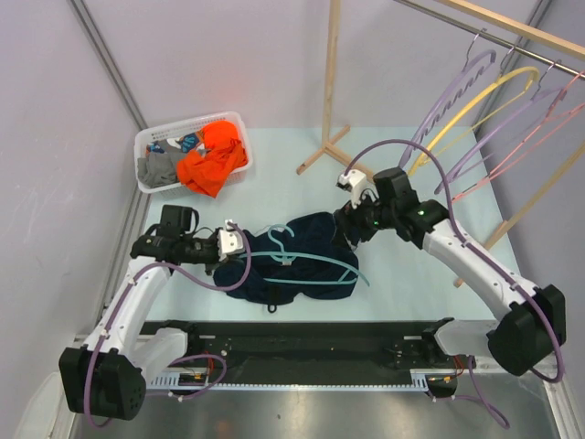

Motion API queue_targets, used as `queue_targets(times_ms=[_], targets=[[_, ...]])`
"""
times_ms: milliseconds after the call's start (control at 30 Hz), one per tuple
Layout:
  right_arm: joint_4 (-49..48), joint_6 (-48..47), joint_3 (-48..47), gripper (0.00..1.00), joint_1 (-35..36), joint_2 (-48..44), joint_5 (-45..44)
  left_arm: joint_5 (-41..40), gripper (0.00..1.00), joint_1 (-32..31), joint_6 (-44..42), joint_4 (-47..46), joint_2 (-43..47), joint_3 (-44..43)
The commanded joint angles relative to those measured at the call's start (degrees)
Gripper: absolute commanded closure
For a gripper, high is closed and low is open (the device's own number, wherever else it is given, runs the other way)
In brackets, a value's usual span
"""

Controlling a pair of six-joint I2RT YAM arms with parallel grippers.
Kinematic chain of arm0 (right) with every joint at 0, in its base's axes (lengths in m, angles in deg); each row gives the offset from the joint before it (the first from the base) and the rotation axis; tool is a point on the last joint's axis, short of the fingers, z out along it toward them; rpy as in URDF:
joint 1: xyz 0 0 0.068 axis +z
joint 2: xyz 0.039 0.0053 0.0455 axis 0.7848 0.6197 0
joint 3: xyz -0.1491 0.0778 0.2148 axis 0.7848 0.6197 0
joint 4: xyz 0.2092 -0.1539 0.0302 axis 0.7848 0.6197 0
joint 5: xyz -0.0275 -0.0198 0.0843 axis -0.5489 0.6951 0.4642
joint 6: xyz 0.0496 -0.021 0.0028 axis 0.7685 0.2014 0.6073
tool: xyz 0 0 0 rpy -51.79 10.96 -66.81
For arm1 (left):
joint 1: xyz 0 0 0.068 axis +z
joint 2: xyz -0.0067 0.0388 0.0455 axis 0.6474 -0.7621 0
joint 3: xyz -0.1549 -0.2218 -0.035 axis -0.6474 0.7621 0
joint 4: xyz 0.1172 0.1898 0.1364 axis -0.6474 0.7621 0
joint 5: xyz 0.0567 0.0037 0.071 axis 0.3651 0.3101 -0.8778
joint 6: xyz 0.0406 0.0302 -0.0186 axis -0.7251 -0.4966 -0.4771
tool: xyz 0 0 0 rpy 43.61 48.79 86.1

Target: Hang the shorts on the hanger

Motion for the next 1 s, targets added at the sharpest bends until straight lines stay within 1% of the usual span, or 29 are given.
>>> queue_targets(times_ms=[0,167,367,467,500,567,600,633,667,733,767,800,967], targets=[[-3.7,0.9,1.0,0.18,3.9,3.3,-2.0,2.5,1.0,0.2,-5.7,1.3,3.4,0.8],[-6.5,0.3,1.9,0.2,8.9,9.1,-7.8,3.0,1.0,0.2,-4.2,1.5,5.5,1.6],[-9.4,-0.7,3.3,0.24,12.6,14.1,-12.0,2.7,1.0,0.2,-0.6,-0.4,7.4,2.8],[-10.4,-0.2,3.9,0.34,13.1,16.1,-13.6,1.9,1.0,0.2,0.8,-0.9,8.0,2.9],[-10.3,0.2,3.9,0.42,13.0,16.4,-14.4,1.2,1.0,0.3,1.0,-0.9,8.1,2.9],[-9.4,0.3,4.1,0.5,12.1,16.1,-14.4,0.7,1.0,1.3,1.2,-0.9,8.4,2.9],[-8.2,0.6,4.3,0.59,11.4,15.3,-14.2,0.4,1.0,1.8,1.1,-0.9,8.6,2.9],[-7.6,0.7,4.7,0.64,10.1,14.8,-13.7,0.4,1.0,3.5,1.0,-1.0,8.7,2.8],[-6.1,0.4,4.9,0.76,9.3,14.3,-13.4,0.3,1.0,4.2,0.7,-1.3,8.8,2.8],[-4.6,0.0,5.4,0.88,7.0,12.8,-13.3,-0.9,1.0,6.4,0.4,-1.7,8.7,2.7],[-3.1,-0.3,5.7,0.91,6.2,12.3,-12.5,-1.0,1.0,8.0,0.3,-2.3,8.7,2.5],[-2.6,-0.8,6.0,0.99,5.5,11.8,-12.2,-1.0,1.0,9.0,-0.4,-2.3,8.7,2.3],[0.5,-2.6,7.1,1.0,0.9,8.3,-11.6,-4.1,1.0,13.8,-4.9,-2.8,7.7,1.3]])
